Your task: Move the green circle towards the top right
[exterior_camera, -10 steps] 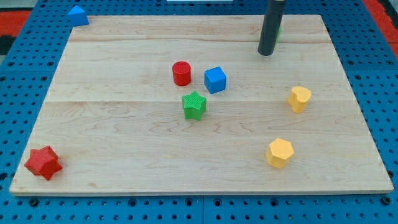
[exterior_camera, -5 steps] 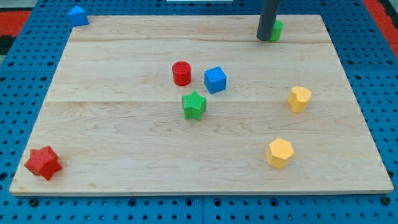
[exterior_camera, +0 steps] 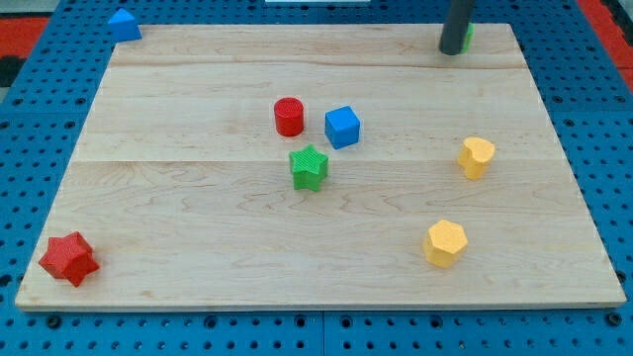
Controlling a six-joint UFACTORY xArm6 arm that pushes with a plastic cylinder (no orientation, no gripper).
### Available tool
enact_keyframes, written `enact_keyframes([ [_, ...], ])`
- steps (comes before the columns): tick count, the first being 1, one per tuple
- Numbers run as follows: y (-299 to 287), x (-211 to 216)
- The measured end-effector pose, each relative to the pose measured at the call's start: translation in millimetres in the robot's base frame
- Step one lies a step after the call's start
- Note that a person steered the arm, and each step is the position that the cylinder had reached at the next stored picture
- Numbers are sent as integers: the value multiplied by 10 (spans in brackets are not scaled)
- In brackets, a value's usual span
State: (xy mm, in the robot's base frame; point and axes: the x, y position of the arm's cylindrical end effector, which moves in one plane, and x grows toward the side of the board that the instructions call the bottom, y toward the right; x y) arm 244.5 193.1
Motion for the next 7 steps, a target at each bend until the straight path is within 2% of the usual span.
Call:
enact_keyframes([
  [7, -30, -33],
])
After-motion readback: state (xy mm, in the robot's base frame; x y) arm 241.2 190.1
